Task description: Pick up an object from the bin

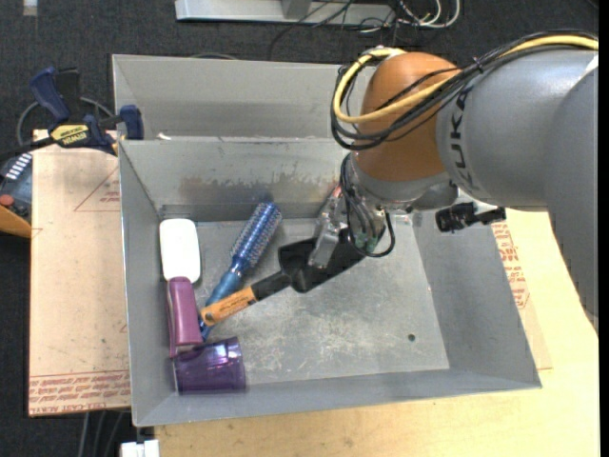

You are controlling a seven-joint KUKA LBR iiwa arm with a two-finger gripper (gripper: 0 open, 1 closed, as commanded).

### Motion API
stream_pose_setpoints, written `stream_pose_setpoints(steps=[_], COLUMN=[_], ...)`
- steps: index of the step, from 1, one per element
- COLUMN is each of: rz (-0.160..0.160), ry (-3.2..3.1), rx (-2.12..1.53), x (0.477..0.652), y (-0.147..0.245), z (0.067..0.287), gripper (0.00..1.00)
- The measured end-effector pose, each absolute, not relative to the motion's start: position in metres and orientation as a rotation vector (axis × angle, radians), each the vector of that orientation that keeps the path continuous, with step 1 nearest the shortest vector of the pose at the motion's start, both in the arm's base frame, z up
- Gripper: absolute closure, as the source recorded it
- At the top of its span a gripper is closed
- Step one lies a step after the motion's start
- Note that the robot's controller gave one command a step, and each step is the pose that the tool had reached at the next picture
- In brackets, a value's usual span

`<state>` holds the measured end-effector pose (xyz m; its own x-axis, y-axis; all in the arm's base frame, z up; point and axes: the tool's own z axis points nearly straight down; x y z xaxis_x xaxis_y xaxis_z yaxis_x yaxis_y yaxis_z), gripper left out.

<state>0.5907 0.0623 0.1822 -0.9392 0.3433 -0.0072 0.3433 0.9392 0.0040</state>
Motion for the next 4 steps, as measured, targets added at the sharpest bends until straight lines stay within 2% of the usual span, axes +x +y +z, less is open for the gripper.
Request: stream_pose_setpoints(steps=[1,2,3,4], rz=[0.006,0.005,0.008,0.004], ry=[3.079,3.084,3.067,3.073], rx=[0.542,0.554,0.587,0.618], x=[0.593,0.591,0.582,0.585], y=[0.05,0.052,0.048,0.05], z=[0.114,0.123,0.161,0.122], gripper=[1.0,1.0,1.0,1.0])
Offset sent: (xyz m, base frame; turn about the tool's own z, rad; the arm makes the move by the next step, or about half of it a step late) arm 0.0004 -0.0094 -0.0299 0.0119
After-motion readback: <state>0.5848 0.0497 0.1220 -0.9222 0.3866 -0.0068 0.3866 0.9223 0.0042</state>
